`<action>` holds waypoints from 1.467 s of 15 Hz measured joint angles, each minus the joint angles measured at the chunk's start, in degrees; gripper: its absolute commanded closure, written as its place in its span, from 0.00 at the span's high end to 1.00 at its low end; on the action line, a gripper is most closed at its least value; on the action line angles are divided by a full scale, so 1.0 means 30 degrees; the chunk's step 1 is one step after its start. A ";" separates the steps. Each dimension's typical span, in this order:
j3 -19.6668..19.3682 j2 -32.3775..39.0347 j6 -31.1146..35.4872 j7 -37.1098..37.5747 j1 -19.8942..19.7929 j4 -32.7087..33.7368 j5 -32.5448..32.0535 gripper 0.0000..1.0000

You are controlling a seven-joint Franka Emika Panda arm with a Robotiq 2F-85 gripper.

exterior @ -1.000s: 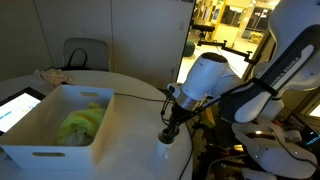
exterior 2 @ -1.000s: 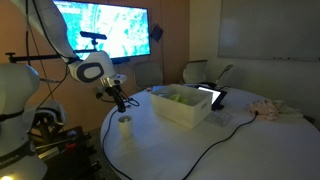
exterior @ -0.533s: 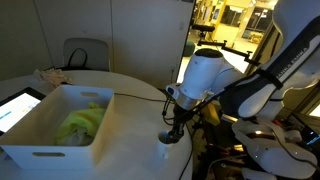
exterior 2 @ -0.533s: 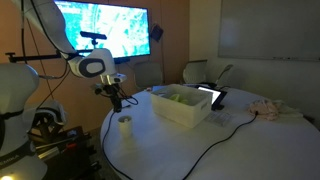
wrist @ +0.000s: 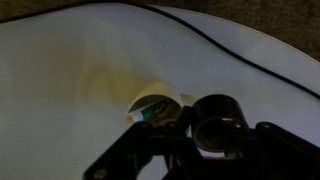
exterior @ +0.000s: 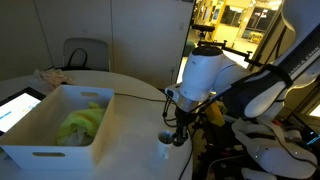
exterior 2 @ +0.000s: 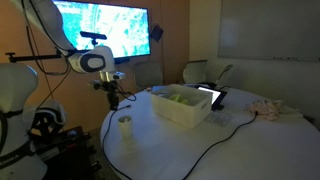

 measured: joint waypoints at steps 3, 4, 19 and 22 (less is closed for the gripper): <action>-0.0157 0.0605 -0.0815 0.0067 0.0158 0.0218 -0.0012 0.12; -0.0195 0.0827 -0.1017 0.0088 0.0159 0.0269 -0.0013 0.12; 0.1650 0.2618 -0.2059 0.1192 -0.2337 0.1034 -0.1326 0.12; 0.3104 0.2575 -0.1766 0.1797 -0.3982 0.1225 -0.2149 0.12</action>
